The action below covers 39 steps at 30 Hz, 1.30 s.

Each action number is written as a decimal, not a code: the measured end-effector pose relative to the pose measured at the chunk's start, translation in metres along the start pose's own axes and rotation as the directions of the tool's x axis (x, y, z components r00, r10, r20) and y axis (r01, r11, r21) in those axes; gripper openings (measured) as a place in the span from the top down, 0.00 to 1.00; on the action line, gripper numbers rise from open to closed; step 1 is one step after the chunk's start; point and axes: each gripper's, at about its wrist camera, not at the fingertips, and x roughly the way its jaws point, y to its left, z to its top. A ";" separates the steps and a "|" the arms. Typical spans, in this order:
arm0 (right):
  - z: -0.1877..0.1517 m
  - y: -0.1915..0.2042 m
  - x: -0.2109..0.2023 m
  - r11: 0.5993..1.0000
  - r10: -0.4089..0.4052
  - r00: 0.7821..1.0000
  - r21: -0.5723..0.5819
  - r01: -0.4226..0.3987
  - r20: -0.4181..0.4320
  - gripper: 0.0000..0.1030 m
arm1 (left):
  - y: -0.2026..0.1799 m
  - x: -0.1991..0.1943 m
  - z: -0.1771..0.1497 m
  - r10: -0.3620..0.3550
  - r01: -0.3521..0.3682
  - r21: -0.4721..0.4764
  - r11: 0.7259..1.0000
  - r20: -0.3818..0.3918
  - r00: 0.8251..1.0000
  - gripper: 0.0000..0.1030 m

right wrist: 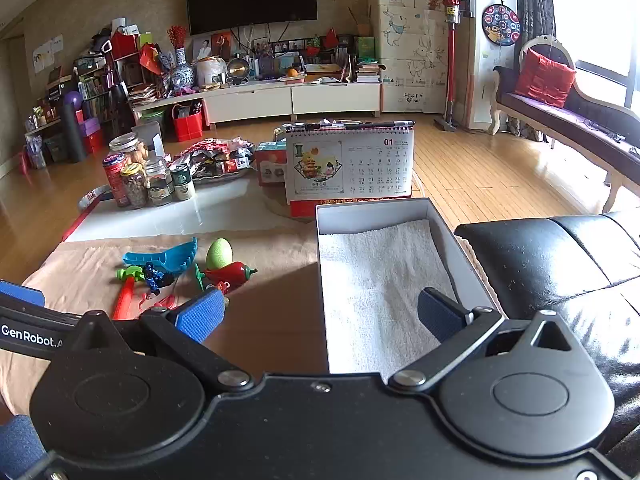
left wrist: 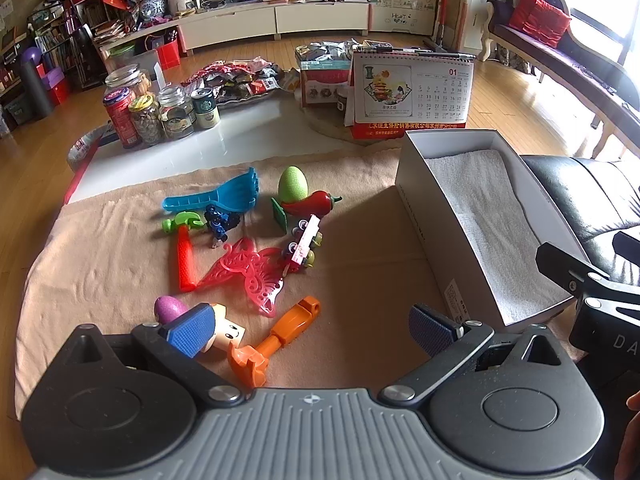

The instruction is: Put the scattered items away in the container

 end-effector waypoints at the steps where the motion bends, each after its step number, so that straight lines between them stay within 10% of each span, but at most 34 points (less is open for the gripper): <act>1: 0.000 0.002 0.001 1.000 -0.001 1.000 -0.002 0.001 0.000 0.03 | 0.001 0.000 -0.001 -0.001 0.001 -0.002 1.000 0.000 1.000 0.00; 39: -0.003 0.011 0.011 0.999 0.010 1.000 -0.037 -0.010 -0.007 0.03 | 0.003 0.001 0.000 -0.010 0.010 -0.012 1.000 -0.009 1.000 0.00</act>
